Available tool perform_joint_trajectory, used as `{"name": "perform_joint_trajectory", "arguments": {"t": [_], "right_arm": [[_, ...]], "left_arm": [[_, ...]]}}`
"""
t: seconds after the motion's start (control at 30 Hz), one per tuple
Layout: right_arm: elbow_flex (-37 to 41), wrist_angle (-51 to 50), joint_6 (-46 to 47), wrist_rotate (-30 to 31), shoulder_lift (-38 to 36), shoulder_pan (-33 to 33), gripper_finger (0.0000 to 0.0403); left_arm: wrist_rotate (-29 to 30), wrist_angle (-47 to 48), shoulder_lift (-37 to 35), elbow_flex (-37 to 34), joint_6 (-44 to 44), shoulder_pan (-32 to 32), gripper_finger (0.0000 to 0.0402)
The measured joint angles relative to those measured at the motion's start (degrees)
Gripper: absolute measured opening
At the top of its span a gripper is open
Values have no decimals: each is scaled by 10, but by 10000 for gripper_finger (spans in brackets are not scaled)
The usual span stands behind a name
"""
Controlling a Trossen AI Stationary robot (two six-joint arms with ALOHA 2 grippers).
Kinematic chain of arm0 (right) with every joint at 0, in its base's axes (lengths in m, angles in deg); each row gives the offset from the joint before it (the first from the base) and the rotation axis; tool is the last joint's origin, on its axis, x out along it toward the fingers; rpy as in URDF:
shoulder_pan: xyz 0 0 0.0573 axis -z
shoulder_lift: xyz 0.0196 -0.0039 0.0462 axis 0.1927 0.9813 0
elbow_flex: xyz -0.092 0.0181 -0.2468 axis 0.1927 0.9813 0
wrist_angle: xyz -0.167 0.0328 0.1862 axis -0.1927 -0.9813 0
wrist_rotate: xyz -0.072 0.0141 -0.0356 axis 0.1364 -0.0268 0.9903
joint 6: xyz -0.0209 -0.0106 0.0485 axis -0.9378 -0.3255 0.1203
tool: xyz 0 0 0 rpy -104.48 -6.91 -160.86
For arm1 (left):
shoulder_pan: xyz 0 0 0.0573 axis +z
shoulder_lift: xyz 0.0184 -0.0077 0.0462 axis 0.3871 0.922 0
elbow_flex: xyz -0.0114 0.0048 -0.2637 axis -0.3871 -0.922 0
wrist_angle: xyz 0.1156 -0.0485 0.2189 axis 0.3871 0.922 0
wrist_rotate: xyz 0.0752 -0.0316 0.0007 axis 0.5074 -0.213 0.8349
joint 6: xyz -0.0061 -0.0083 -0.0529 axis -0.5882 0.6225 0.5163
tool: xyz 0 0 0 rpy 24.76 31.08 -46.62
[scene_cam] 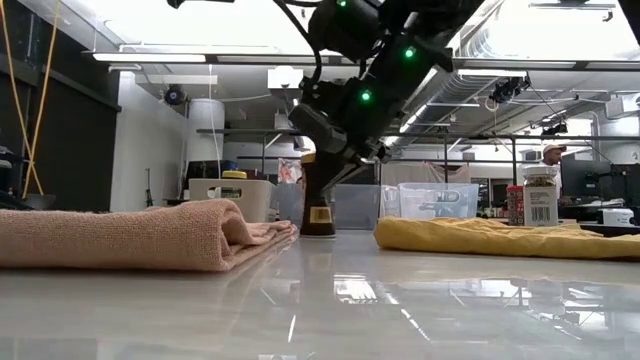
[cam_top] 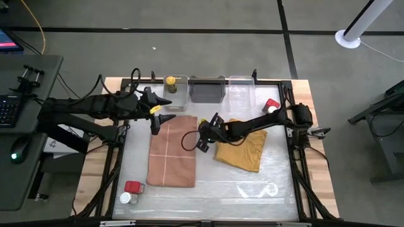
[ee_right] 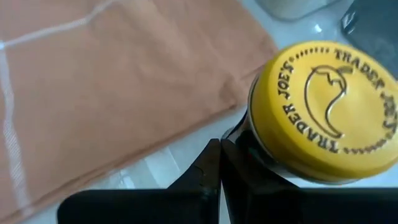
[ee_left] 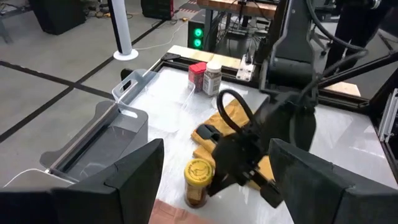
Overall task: Sort spices by type
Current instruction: Put the yellow seasoning bottle into the gray bin
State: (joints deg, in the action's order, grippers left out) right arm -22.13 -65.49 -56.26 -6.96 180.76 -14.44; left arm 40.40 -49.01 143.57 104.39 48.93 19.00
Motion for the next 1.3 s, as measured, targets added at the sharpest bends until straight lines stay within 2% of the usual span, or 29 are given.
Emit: {"name": "perform_joint_trajectory", "arguments": {"t": [0.2, 0.37, 0.43, 0.5, 0.67, 0.73, 0.9, 1.07, 1.17, 1.3], "right_arm": [[0, 31, -24, -6, 0, 16, 0], [0, 10, -18, -118, -20, 7, 0], [0, -26, -13, -161, -39, -4, 0], [0, -88, -7, -176, -62, -17, 0], [2, -228, 20, -171, -137, -47, 0], [2, -279, 40, -164, -168, -59, 0], [2, -357, 117, -127, -239, -97, 0], [2, -394, 211, -70, -281, -135, 0], [2, -395, 247, -34, -288, -156, 0], [3, -395, 261, -19, -286, -173, 0]], "left_arm": [[0, 28, 0, 0, -20, 0, 278], [0, 27, 2, 0, -29, 3, 278], [0, 15, 13, 1, -35, 11, 278], [-15, 4, 39, 1, -46, 27, 278], [-115, 8, 152, 12, -128, 94, 278], [-141, 24, 207, 35, -155, 125, 278], [-253, 33, 331, 112, -174, 168, 278], [-266, 68, 420, 177, -194, 166, 278], [-277, 72, 444, 193, -200, 164, 281], [-277, 71, 463, 194, -216, 166, 290]]}}
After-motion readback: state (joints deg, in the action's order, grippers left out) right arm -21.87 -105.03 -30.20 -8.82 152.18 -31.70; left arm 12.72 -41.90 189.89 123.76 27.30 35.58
